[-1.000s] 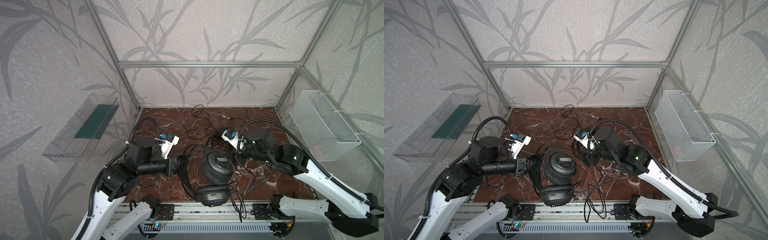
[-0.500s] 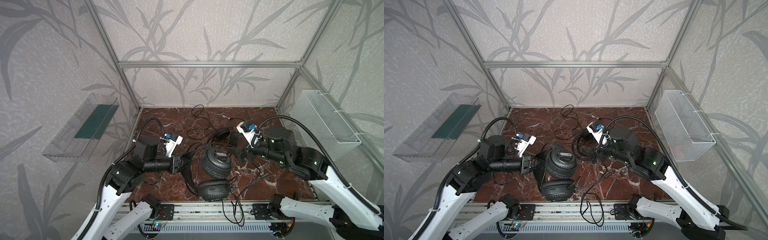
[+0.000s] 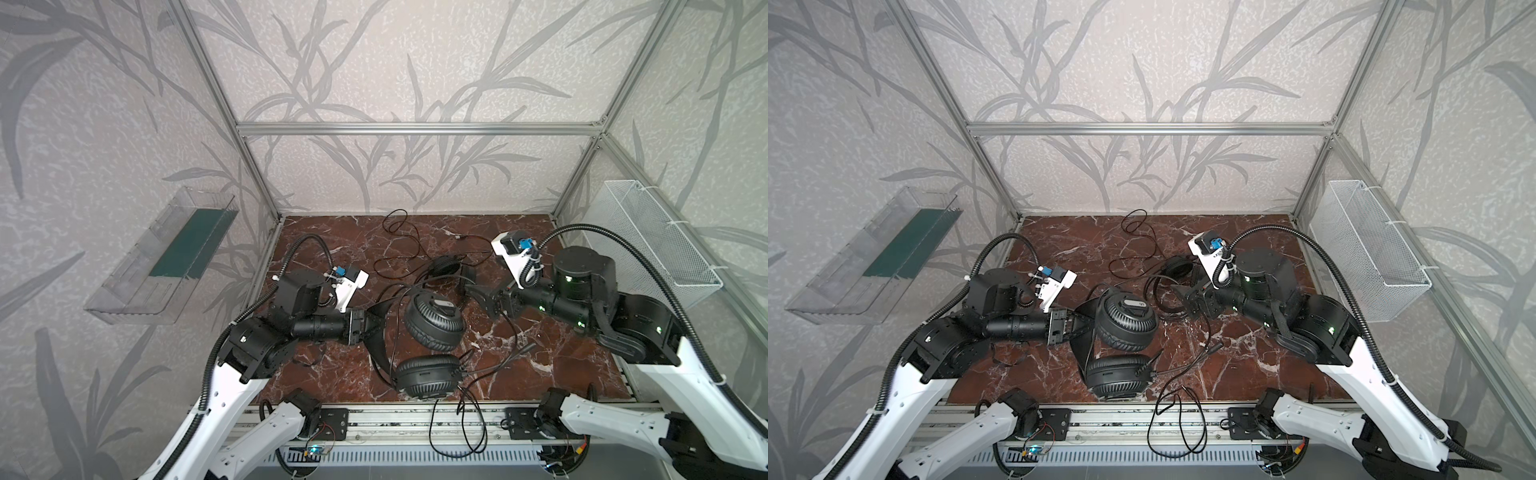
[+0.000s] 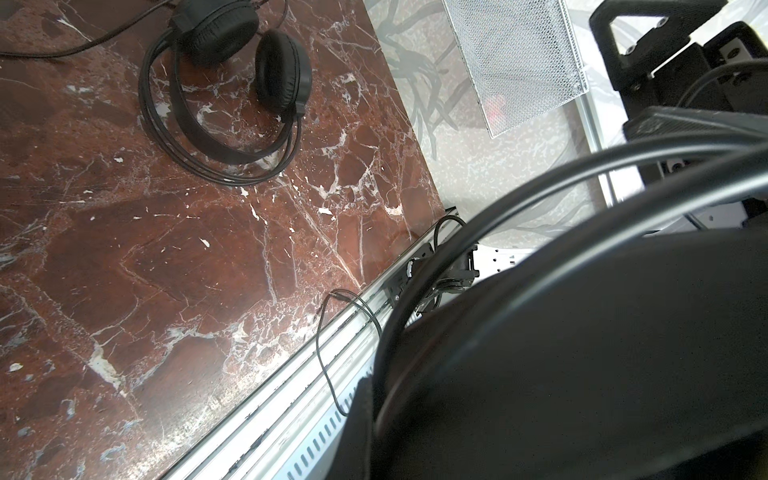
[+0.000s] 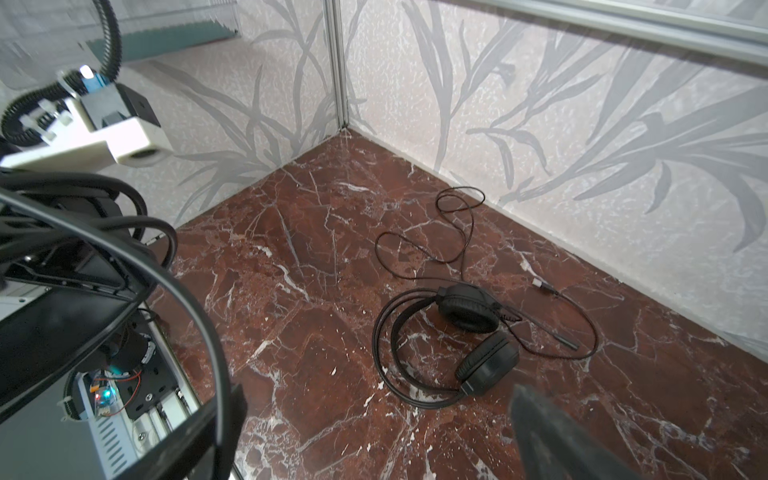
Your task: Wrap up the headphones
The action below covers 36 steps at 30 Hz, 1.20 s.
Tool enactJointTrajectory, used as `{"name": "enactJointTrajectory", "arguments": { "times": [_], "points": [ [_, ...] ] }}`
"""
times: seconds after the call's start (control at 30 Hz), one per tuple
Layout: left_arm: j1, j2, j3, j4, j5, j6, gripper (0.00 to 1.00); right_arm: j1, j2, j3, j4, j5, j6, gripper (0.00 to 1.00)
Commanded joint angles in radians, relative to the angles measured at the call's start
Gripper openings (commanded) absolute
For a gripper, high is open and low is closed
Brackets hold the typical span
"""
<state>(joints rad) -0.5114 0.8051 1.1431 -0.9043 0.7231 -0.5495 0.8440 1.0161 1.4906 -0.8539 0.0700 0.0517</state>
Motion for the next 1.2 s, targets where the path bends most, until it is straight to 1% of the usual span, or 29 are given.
{"name": "enactJointTrajectory", "arguments": {
  "times": [0.0,0.13,0.2,0.33,0.43,0.57,0.67,0.8,0.87,1.0,1.1,1.17],
  "points": [
    [-0.003,-0.003,0.010,0.034,0.013,-0.004,0.00,-0.005,0.039,0.025,-0.083,-0.008,0.009,0.99],
    [-0.003,0.008,0.011,0.013,0.006,0.002,0.00,-0.008,0.030,0.046,-0.100,-0.057,0.011,0.99],
    [-0.001,0.010,0.007,0.015,0.009,0.003,0.00,-0.015,0.043,0.072,-0.139,-0.100,0.003,0.99],
    [0.004,0.020,0.013,-0.010,-0.006,0.017,0.00,-0.030,0.026,0.094,-0.161,-0.079,0.011,0.99],
    [0.007,0.039,0.015,-0.036,-0.025,0.032,0.00,-0.046,0.003,0.109,-0.157,-0.123,0.019,0.99],
    [0.009,0.075,0.020,-0.069,-0.056,0.048,0.00,-0.049,0.021,0.151,-0.199,-0.173,0.031,0.99],
    [0.008,0.085,0.018,-0.070,-0.051,0.050,0.00,-0.052,0.024,0.159,-0.216,-0.151,0.031,0.99],
    [0.011,0.077,0.020,-0.065,-0.027,0.054,0.00,-0.054,0.059,0.179,-0.274,-0.064,0.015,0.99],
    [0.011,0.072,0.025,-0.074,-0.025,0.064,0.00,-0.057,0.054,0.181,-0.276,-0.039,0.005,0.99],
    [0.015,0.075,0.029,-0.106,-0.037,0.086,0.00,-0.062,0.037,0.178,-0.266,-0.081,-0.001,0.99],
    [0.018,0.076,0.022,-0.106,-0.034,0.086,0.00,-0.063,0.022,0.176,-0.251,-0.090,0.010,0.99],
    [0.020,0.078,0.021,-0.108,-0.037,0.087,0.00,-0.063,0.004,0.196,-0.246,-0.076,0.022,0.99]
  ]
}}
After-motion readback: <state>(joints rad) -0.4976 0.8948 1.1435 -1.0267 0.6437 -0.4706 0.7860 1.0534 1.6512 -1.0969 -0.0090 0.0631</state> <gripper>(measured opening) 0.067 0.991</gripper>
